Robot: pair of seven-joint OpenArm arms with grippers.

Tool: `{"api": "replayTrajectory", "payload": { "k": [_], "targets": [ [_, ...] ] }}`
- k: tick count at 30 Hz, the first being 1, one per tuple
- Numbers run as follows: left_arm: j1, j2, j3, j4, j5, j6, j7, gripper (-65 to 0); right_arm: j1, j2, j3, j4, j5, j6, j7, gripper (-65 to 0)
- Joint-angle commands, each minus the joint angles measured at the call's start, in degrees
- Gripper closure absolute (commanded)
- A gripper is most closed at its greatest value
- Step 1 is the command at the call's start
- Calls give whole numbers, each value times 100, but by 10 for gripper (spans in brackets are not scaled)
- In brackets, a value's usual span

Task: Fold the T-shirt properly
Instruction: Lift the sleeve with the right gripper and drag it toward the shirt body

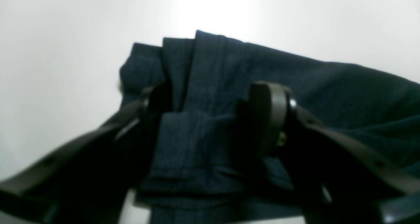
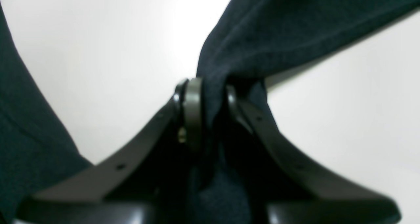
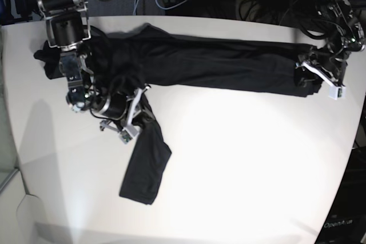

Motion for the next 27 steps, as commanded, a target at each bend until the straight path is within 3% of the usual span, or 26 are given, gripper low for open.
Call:
{"api": "replayTrajectory", "payload": {
  "k": [1,9,11,15,17,27],
  "targets": [
    [-66,-87,-36,122,-100,-19,-108,-363,129,29,12,79,69,17,123,-75],
    [-66,-87,-36,113,-100,-19,-108,-363,129,29,12,114,69,17,114,-84],
    [-66,-87,-36,96,-100,-19,-108,-363,129,38,12,114,69,17,114,-136],
    [-66,-87,-36,87,-100,-19,-108,-363,129,38,12,114,69,17,114,-306],
    [-66,-87,-36,78,-100,-19,-108,-363,129,38,12,114,69,17,114,-351],
    [-66,-87,-36,78,-100,-19,-108,-363,279,108,21,123,78,17,114,-350]
  ]
}}
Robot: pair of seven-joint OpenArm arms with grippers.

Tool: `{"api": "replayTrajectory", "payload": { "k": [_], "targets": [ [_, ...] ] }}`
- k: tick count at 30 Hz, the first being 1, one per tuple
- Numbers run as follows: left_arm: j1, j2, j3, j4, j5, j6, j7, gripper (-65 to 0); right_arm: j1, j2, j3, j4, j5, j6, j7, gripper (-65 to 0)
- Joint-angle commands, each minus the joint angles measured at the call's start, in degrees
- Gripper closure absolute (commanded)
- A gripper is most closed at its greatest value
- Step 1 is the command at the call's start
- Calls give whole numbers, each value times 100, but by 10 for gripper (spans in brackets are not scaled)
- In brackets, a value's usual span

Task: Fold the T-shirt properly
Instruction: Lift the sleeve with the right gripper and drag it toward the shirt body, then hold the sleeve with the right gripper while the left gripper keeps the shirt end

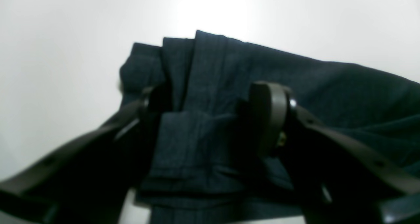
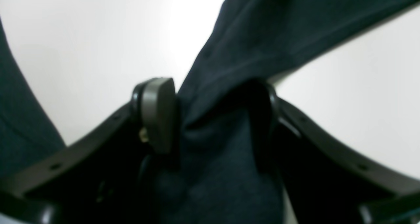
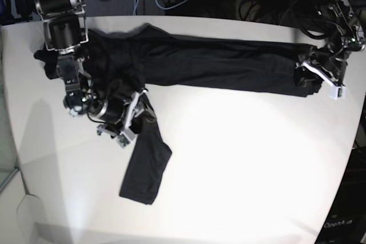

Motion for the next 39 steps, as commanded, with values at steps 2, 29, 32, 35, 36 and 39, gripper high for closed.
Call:
{"api": "replayTrajectory", "payload": {
  "k": [2,29,32,35,36,39],
  "targets": [
    [-66,-89,-32,83,-100,-19,-108,-363,174,36,29,106,83,19,144,-308],
    [-66,-89,-23,83,-100,-19,-108,-363,130,1,38,106,83,19,197,-16],
    [-66,-89,-23,83,-91,-19,-108,-363,103,1,38,255,83,19,197,-16],
    [-66,-89,-23,83,-82,-19,-108,-363,-99,27,38,756,83,19,197,-16],
    [-66,-89,-23,74,-73,-19,-108,-363,-169,27,38,967,74,19,197,-16],
    [-66,-89,-23,74,-73,-19,-108,-363,-406,27,12,1503,74,19,180,-16]
  ]
}}
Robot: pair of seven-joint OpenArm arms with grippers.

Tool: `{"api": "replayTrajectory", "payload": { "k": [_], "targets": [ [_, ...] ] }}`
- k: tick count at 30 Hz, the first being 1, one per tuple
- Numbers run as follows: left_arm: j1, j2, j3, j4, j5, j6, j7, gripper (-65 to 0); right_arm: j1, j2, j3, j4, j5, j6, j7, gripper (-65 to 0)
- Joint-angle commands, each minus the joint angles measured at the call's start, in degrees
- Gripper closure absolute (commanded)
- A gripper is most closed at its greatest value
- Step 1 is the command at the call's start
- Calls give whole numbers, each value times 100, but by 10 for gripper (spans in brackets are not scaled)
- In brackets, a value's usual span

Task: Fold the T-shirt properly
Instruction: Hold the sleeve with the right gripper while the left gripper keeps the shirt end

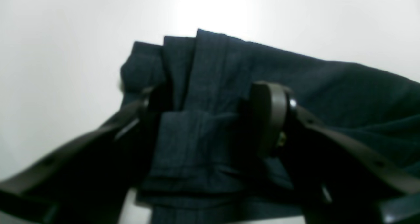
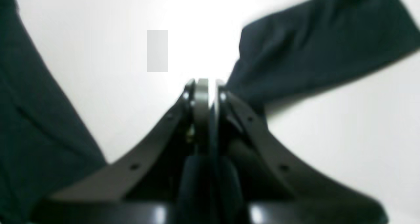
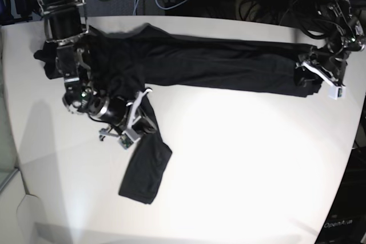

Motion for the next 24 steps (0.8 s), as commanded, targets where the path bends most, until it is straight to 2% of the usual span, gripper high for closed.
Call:
{"api": "replayTrajectory", "payload": {
  "k": [1,6,10,16,20,24],
  "targets": [
    [-66,-87,-21,82,-82,-19,-105,-363,37,30,-1,250,94,14,110,-16],
    [-66,-87,-12,82,-73,-19,-105,-363,-403,3,-28,883,94,14,101,-16],
    [-66,-87,-21,82,-73,-19,-105,-363,-455,-6,16,883,94,14,92,-25],
    [-66,-87,-12,82,-91,-19,-105,-363,-447,38,139,505,94,14,101,-145],
    [-66,-87,-12,82,-100,-19,-105,-363,-482,205,113,540,94,14,127,-152],
    [-57,-87,-12,82,-100,-19,-105,-363,-499,205,157,540,94,14,101,-149]
  ]
}}
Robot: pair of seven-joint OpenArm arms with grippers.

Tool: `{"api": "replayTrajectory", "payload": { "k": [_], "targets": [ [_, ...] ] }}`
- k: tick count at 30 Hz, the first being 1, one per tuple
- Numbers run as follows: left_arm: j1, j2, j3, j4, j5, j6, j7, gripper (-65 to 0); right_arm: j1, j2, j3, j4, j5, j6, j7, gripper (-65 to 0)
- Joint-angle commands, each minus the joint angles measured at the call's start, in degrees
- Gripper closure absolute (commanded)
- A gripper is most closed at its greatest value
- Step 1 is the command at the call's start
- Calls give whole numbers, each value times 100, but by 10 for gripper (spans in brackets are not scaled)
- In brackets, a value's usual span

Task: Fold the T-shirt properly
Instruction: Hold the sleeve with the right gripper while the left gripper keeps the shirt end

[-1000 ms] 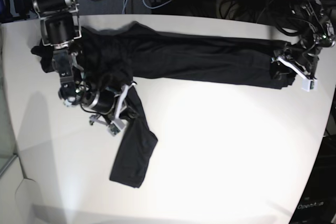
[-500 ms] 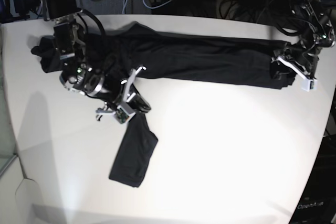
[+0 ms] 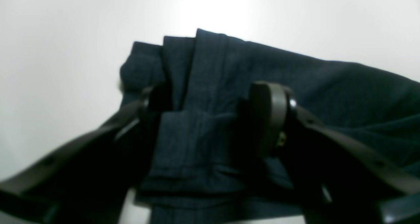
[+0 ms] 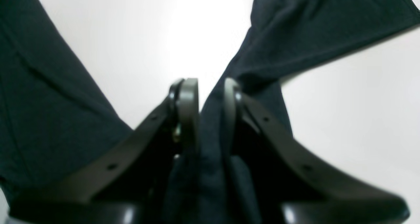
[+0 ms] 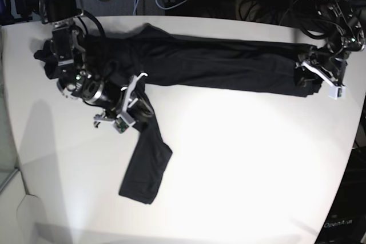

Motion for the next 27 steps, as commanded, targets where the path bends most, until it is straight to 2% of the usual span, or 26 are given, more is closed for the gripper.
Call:
{"api": "replayTrajectory", "payload": {
  "k": [1,13,20,27],
  "targets": [
    [-57,-89,-6,82,-111,-19,-108,-363,86,20,24,111,74,14,138,-149],
    [-39,-89,-6,82,-93,-19,-108,-363,130,11,6,235,109,14,173,-148],
    [-30,-89,-15,82,-111,-19,-108,-363,394,20,15,-3,109,14,-302,-149],
    [-13,-89,-15,82,-111,-19,-108,-363,649,-147,32,-275,100,14,-390,-148]
  ]
}}
